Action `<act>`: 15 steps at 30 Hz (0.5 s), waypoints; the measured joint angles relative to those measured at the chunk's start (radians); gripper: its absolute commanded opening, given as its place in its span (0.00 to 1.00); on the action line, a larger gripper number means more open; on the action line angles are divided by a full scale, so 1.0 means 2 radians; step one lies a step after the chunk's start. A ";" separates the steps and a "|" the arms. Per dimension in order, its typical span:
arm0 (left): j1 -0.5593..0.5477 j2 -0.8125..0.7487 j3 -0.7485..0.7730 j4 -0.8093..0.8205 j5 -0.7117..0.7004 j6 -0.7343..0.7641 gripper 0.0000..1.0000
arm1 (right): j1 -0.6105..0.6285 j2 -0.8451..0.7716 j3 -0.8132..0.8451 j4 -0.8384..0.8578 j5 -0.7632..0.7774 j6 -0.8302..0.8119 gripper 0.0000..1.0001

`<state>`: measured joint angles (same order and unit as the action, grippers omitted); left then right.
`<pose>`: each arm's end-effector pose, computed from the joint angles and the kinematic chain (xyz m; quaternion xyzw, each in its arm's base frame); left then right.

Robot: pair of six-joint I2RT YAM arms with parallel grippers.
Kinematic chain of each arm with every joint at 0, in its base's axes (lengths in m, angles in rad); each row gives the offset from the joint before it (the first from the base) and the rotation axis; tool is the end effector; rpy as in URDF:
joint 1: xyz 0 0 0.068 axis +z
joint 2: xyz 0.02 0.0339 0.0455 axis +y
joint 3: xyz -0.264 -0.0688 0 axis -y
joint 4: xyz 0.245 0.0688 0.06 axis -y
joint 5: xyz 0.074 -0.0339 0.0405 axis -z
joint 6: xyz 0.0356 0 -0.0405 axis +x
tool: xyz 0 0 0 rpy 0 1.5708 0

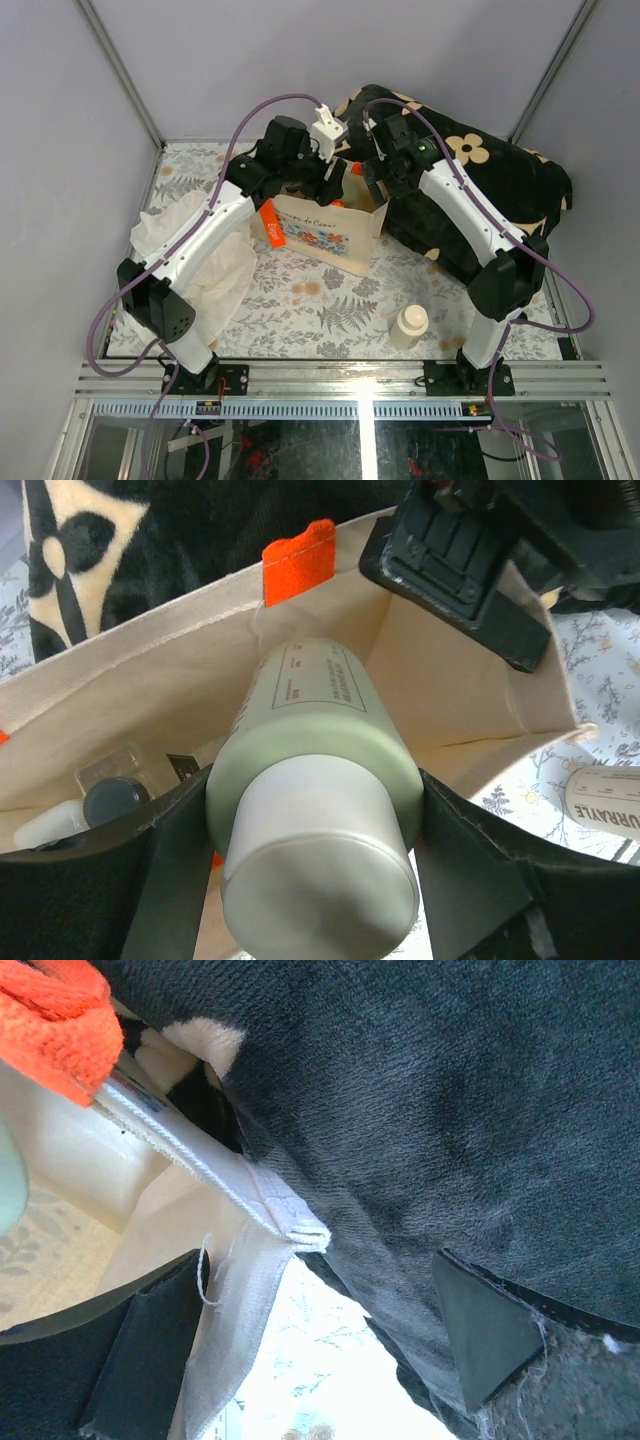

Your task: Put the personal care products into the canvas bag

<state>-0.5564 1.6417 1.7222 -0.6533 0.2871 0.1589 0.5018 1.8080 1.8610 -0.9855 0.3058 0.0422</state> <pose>0.3080 -0.2034 0.3977 0.3684 0.7901 -0.2167 0.4395 0.3452 0.1772 0.3563 -0.1672 0.9246 -0.0560 0.3375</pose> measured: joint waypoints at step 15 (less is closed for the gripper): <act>0.000 0.063 0.000 -0.034 -0.065 0.019 0.00 | 0.000 0.000 -0.006 -0.010 0.000 0.040 0.99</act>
<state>-0.5564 1.7672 1.7222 -0.7212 0.1574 0.1963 0.5018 1.8080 1.8496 -1.0058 0.3058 0.1215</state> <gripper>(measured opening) 0.663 0.993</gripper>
